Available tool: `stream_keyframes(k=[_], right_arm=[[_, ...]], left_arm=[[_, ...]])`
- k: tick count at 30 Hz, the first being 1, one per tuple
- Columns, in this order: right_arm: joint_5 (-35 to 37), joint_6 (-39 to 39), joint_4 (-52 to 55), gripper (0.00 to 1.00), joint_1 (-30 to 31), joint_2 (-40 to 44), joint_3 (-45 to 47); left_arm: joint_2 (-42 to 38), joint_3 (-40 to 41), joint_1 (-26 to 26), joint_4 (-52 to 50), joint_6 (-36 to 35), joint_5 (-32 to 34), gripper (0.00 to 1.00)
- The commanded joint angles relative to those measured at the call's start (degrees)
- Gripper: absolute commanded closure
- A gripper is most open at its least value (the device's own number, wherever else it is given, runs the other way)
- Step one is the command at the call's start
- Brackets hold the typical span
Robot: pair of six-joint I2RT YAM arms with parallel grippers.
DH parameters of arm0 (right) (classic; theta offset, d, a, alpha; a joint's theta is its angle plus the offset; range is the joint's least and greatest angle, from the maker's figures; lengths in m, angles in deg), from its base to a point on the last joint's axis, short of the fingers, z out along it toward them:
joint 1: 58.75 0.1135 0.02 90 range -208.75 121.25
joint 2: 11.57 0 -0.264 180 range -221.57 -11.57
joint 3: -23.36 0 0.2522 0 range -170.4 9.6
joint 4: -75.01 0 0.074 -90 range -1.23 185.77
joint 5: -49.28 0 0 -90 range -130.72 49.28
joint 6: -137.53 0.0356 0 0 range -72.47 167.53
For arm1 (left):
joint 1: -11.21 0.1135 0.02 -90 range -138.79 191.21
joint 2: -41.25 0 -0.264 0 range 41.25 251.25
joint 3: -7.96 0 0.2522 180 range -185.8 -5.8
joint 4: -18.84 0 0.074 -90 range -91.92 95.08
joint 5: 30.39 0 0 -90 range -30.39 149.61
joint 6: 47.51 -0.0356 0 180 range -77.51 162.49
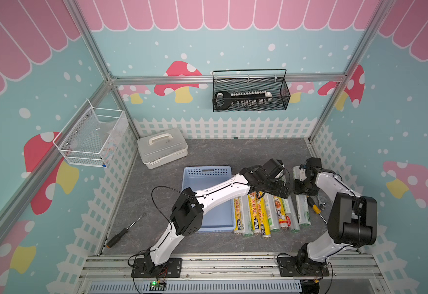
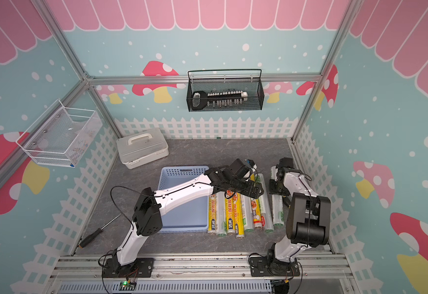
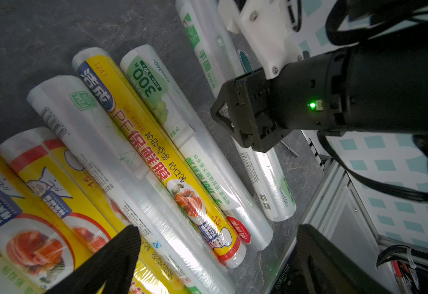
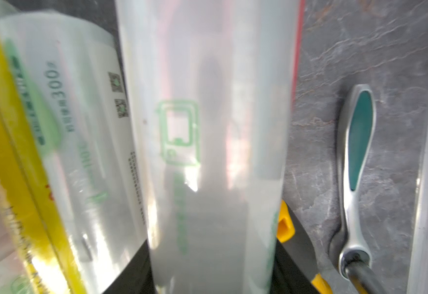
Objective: Put the plastic wrap into the basket
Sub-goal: Pick up the plastic wrap from the center of the board.
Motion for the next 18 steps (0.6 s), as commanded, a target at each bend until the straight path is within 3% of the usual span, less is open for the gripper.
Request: stream_keyframes(k=[1, 5, 9, 13, 18], right_arm=[[-1.05, 1.64, 2.86, 0.80, 0.37, 4.33, -0.24], [-2.46, 2.52, 4.74, 0.84, 0.37, 9.50, -0.20], [-8.14, 3.09, 6.55, 0.84, 0.42, 14.17, -1.66], [-19.80, 4.48, 7.48, 0.84, 0.37, 16.66, -4.03], [-35.06, 13.09, 2.40, 0.85, 2.01, 19.03, -4.24]], left_arm=[[-3.73, -0.22, 0.38, -0.52, -0.81, 2.13, 0.01], [-5.44, 0.85, 0.56, -0.35, -0.85, 3.81, 0.01], [-7.73, 2.72, 0.90, -0.34, -1.01, 6.64, 0.01], [-11.48, 6.42, 1.64, -0.02, -0.57, 11.56, 0.01], [-19.09, 15.62, 3.71, 2.00, 1.18, 18.12, 0.01]])
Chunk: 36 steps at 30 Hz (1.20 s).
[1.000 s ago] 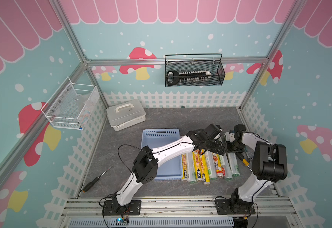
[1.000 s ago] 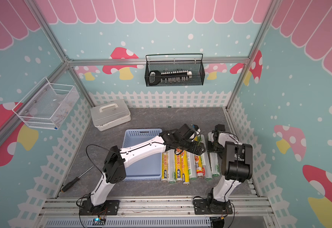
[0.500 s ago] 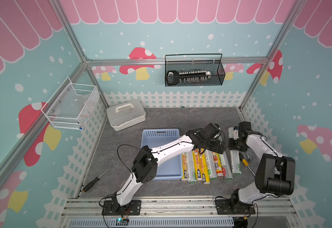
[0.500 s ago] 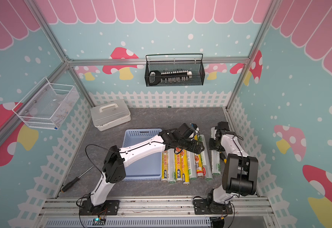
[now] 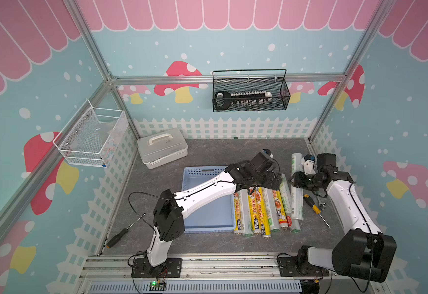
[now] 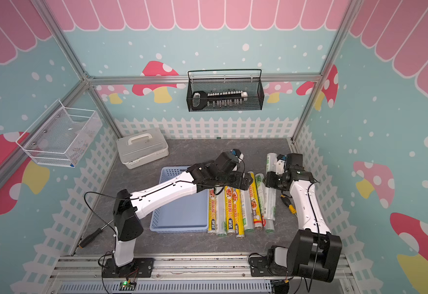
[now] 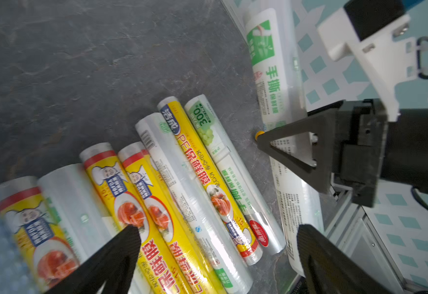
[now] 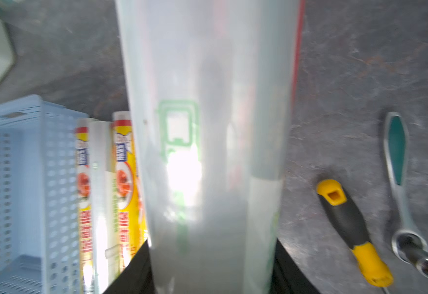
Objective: Put the plastic wrap into the basket
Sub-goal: Pick up the plastic wrap from the center of the board, then place the plastic wrap in the basket.
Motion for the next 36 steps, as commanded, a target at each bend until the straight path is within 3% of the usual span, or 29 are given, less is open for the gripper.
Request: stream_keyframes(k=[1, 8, 13, 18, 26, 36], right_arm=[[-14.67, 8.14, -5.51, 0.85, 2.47, 2.83, -1.33], [-14.75, 23.61, -18.56, 0.85, 16.35, 3.13, 0.52], [-11.11, 33.68, -28.91, 0.85, 27.86, 0.68, 1.95], [-6.86, 38.21, -34.48, 0.85, 39.51, -6.07, -0.84], [-4.60, 46.27, -42.89, 0.85, 53.42, -21.14, -8.22], [-1.32, 51.00, -40.85, 0.85, 59.95, -34.67, -20.23]], left_arm=[[-6.68, 7.46, 2.30, 2.26, 1.61, 6.91, 0.01], [-25.56, 31.66, 9.66, 12.52, 5.99, 9.09, 0.01], [-37.60, 44.44, 15.95, 12.78, 9.82, 10.27, 0.01], [-48.02, 54.44, 22.19, 12.34, 12.71, 10.95, 0.01], [-55.70, 59.80, 31.14, 5.82, 13.89, 7.28, 0.01], [-55.53, 60.00, 39.38, -2.88, 13.15, 4.32, 0.01]])
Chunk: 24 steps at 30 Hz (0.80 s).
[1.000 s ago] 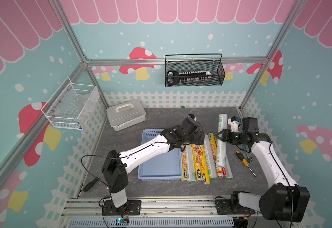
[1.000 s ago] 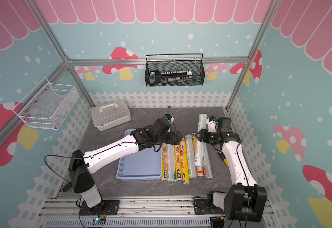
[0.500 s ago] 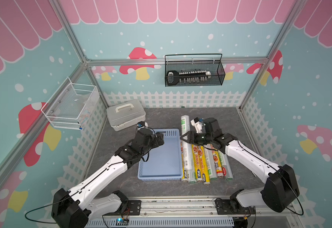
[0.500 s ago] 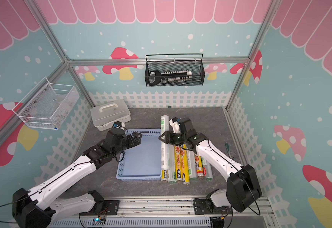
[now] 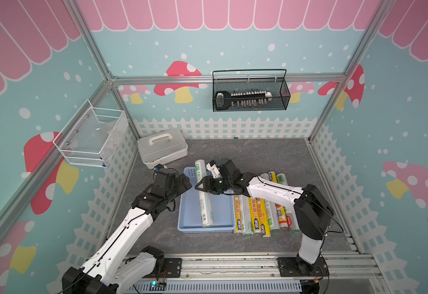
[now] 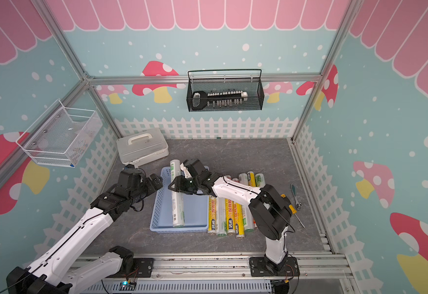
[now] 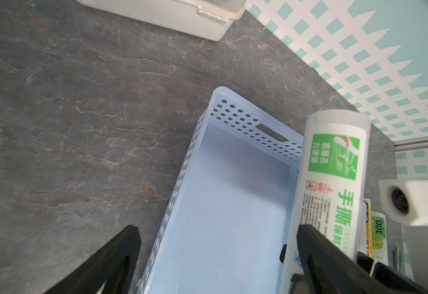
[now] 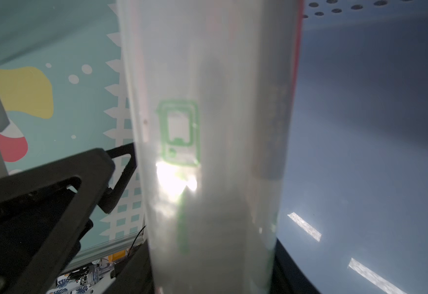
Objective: Put the plastic wrap into the basket
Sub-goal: Place the plastic wrap in the basket.
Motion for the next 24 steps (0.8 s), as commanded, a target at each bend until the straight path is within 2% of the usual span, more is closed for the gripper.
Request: stream_keyframes(k=[1, 11, 19, 24], right_arm=[[2.26, 3.73, -2.26, 0.85, 1.96, -3.74, -3.83], [10.64, 6.51, 3.57, 0.85, 4.66, -12.22, -11.25], [16.00, 5.75, 6.38, 0.86, 4.95, -14.85, -15.28], [15.64, 6.17, 7.72, 0.85, 4.86, -17.43, -18.52]], left_arm=[[-0.91, 0.87, 1.81, -4.82, 0.34, -0.57, 0.01], [-7.82, 2.80, 3.61, -8.43, 1.23, 5.41, 0.01], [-8.62, 3.30, 3.78, -8.46, 1.63, 5.02, 0.01], [-7.77, 3.16, 3.78, -8.37, 1.84, 4.37, 0.01]])
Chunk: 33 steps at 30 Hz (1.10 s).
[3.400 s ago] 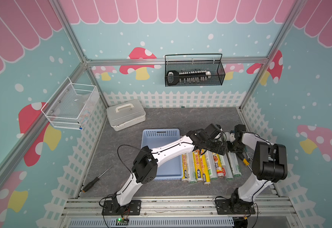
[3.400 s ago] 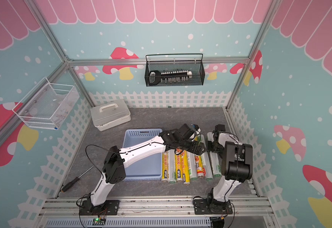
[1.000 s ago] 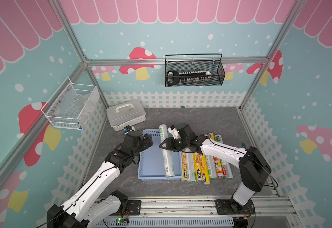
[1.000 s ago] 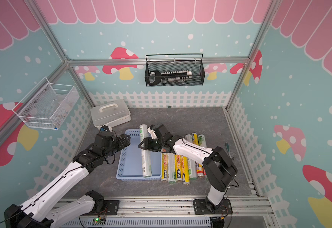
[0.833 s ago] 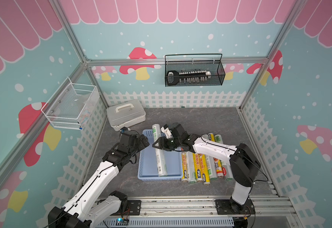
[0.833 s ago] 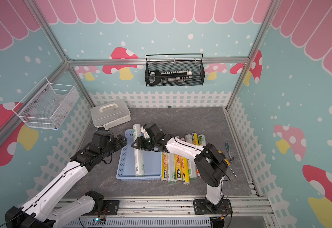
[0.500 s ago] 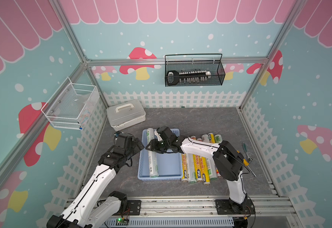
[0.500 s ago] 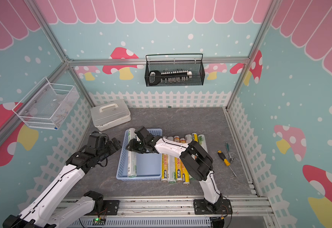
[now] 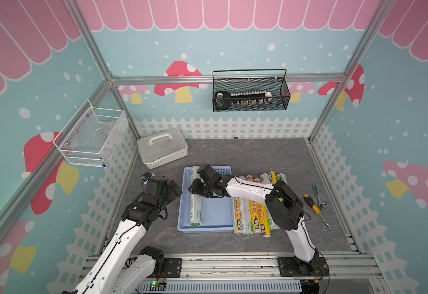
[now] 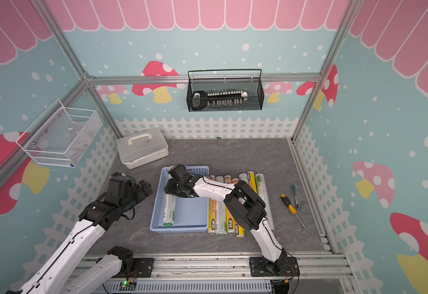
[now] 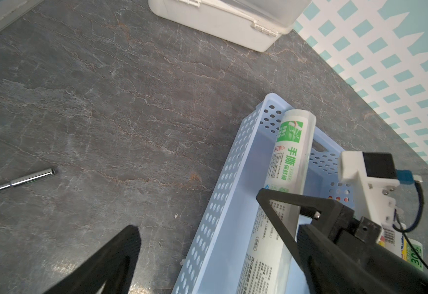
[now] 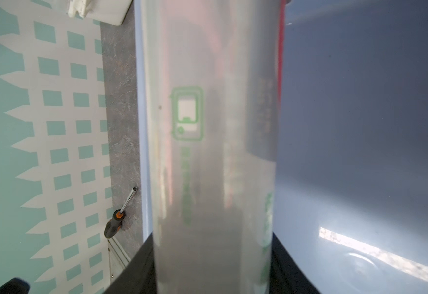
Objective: Put the plastic wrap into the basket
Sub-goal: Place the plastic wrap in the basket.
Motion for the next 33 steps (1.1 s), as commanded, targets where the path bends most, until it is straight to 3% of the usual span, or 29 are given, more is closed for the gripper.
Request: stream_keyframes(k=[1, 12, 23, 30, 33], right_arm=[[-0.25, -0.33, 1.28, 0.85, 0.58, -2.19, -5.36], [-0.89, -0.64, 1.68, 0.71, 0.66, -6.21, -7.62], [-2.61, -0.76, 1.72, 0.44, 0.58, -5.90, -8.09], [-3.76, 0.26, 1.18, 0.41, 0.49, -4.28, -8.09], [-6.25, 1.17, -0.90, 0.45, 0.25, -3.82, -7.65]], left_arm=[[0.33, 0.30, 0.33, -1.06, 1.00, 0.18, 0.01], [-0.13, 1.00, 0.33, -1.08, 1.92, -0.36, 0.01], [0.27, 1.66, 0.33, -1.11, 2.85, -1.60, 0.01], [1.40, 0.76, 0.33, -1.06, 3.02, -2.91, 0.01], [1.29, 0.50, 0.33, -1.07, 3.19, -3.42, 0.01]])
